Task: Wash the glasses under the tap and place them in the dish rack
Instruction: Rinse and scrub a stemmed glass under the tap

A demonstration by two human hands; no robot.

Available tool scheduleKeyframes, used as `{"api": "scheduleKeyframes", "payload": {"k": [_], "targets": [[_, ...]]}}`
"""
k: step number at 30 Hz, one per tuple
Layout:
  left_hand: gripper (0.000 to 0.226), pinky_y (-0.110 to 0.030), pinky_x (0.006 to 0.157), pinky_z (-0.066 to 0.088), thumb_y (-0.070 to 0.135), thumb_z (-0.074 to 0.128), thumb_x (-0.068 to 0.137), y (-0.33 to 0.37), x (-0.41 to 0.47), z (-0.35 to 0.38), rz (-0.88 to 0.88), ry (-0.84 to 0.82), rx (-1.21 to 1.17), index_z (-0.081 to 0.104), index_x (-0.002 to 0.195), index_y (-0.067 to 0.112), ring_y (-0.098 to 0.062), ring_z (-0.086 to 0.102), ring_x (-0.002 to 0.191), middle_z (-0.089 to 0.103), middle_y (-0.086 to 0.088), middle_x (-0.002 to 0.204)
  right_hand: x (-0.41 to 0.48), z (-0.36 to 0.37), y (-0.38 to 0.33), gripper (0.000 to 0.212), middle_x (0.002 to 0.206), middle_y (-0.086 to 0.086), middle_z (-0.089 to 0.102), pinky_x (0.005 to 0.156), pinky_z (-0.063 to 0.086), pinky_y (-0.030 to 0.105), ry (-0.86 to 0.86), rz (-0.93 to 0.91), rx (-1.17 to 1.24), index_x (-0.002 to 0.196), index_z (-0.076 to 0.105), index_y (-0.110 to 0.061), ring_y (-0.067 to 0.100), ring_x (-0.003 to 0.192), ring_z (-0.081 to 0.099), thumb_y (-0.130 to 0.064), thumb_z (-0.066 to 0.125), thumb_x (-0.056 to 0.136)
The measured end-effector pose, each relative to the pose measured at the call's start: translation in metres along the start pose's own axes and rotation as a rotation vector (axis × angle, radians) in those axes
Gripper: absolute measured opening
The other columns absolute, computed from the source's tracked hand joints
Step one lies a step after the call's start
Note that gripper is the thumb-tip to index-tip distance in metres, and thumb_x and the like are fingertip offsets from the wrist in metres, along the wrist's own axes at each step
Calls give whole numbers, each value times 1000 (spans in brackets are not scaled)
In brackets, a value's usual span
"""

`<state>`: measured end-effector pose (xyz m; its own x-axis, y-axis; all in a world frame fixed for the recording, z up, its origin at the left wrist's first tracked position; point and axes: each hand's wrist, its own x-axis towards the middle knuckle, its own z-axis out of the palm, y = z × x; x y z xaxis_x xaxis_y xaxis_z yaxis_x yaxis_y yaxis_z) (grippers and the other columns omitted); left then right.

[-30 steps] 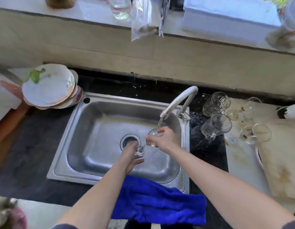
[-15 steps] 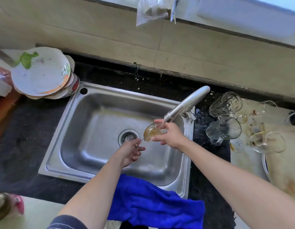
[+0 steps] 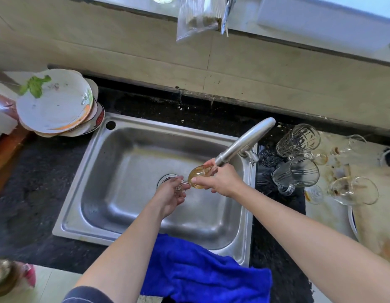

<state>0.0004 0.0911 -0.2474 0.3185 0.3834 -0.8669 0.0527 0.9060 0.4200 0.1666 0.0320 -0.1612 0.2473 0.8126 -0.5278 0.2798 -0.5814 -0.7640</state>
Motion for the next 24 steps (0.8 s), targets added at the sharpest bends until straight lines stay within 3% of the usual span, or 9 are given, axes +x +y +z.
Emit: {"api": "scheduleKeyframes", "payload": {"k": [3,6,9,12,15,18,20,22,24], "targets": [[20,-17,34,23,29,48,98,1,-4,-4,-80,-22,184,56,97,11,-12,35,42,58,-11,72,-2,-6,-2,62,98,-22,54,89,49,28,-69,-70,-105,122,57,-26,8,97,57,-28,86,67],[25,-18,38,28,35,50,97,3,-5,-2,-52,22,239,57,96,11,-13,40,43,53,-6,67,-1,-9,-2,50,93,-8,64,73,57,34,-30,-35,-22,106,61,-22,21,82,66,-28,88,65],[18,-21,42,36,21,49,98,6,-3,2,70,54,134,56,112,11,-18,45,52,59,-10,76,-3,-5,-2,38,81,3,70,67,58,38,41,29,16,86,58,-24,24,71,71,-38,86,66],[15,-15,36,24,20,54,95,13,-10,0,72,88,256,58,106,11,-15,39,41,58,-11,69,-1,-2,5,53,105,-3,66,76,57,37,18,-18,-28,111,59,-28,16,88,65,-41,85,66],[9,-13,40,18,22,58,89,26,-22,2,131,179,414,55,90,14,-14,34,35,48,-7,61,3,-5,10,58,118,1,60,72,59,36,-77,63,188,128,52,-26,20,102,62,-20,79,78],[16,-30,52,36,25,60,80,41,-37,15,438,319,623,50,75,14,-24,46,55,48,-4,62,3,-5,16,49,121,14,61,82,56,44,-123,226,450,130,50,-20,28,102,65,-4,67,86],[16,-36,66,39,27,59,82,50,-55,30,670,401,1013,50,82,14,-29,52,73,55,-3,73,1,-3,20,50,117,19,63,81,56,42,-125,313,593,133,49,-16,32,99,66,2,61,88],[17,-35,64,35,30,55,88,55,-74,45,888,449,1320,46,90,15,-33,55,78,58,-5,86,-3,-1,20,48,111,15,63,76,55,39,-134,353,721,128,50,-18,35,101,66,5,59,87],[17,-34,55,31,28,54,90,54,-85,54,1117,448,1491,48,93,12,-37,58,71,56,-8,89,-5,1,18,42,114,14,62,78,54,38,-145,358,844,124,52,-15,36,106,66,5,55,88]]}}
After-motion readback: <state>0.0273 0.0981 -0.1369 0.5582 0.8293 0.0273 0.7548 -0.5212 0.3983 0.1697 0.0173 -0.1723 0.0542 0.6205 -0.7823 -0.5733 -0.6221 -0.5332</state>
